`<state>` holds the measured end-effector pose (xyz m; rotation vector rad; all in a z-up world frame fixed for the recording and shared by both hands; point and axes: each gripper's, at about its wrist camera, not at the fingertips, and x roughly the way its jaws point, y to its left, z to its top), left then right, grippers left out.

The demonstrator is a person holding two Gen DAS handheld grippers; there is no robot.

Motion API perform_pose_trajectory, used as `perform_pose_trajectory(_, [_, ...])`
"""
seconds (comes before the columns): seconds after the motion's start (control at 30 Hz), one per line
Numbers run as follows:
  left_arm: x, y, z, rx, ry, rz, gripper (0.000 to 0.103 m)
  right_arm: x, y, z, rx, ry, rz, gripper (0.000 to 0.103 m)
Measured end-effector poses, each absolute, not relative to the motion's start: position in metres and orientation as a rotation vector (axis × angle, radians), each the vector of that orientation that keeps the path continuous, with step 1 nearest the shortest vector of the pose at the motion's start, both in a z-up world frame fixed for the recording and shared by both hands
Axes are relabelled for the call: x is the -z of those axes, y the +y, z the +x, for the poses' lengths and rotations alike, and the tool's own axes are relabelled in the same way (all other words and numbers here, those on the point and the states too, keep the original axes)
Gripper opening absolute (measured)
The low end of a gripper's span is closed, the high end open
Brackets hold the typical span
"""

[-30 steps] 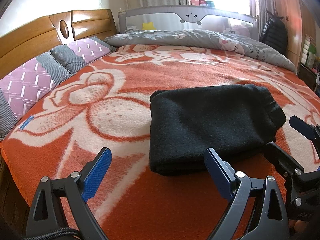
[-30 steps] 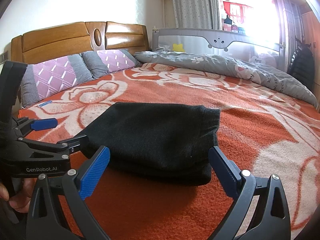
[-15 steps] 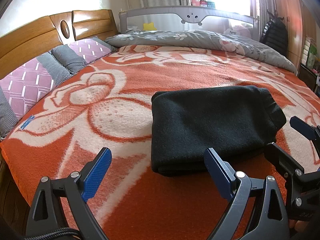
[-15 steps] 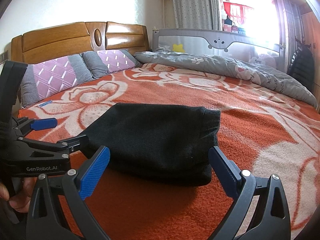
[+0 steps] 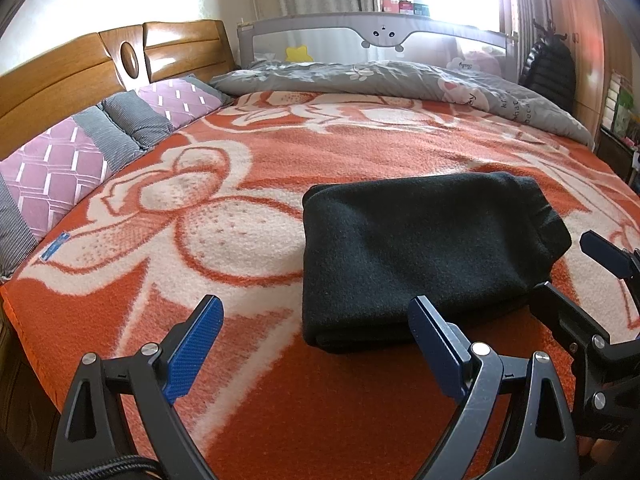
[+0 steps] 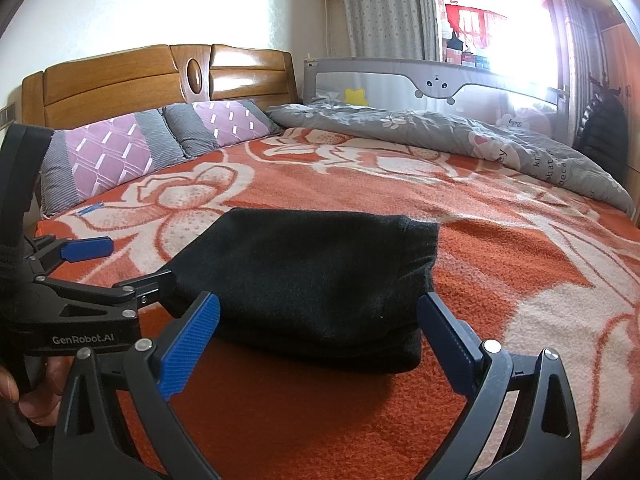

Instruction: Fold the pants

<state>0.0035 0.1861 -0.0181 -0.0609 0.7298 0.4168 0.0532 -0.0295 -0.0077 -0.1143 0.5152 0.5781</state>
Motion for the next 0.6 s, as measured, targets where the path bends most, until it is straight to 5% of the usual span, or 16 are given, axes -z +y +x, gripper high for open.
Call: perform_pose_trajectory(0.6, [0.0173,0.1855,0.0036,-0.417,0.73,-0.061,0.094,0.0039,-0.0316,0.0542,-0.576,0.515,-0.112,0.099])
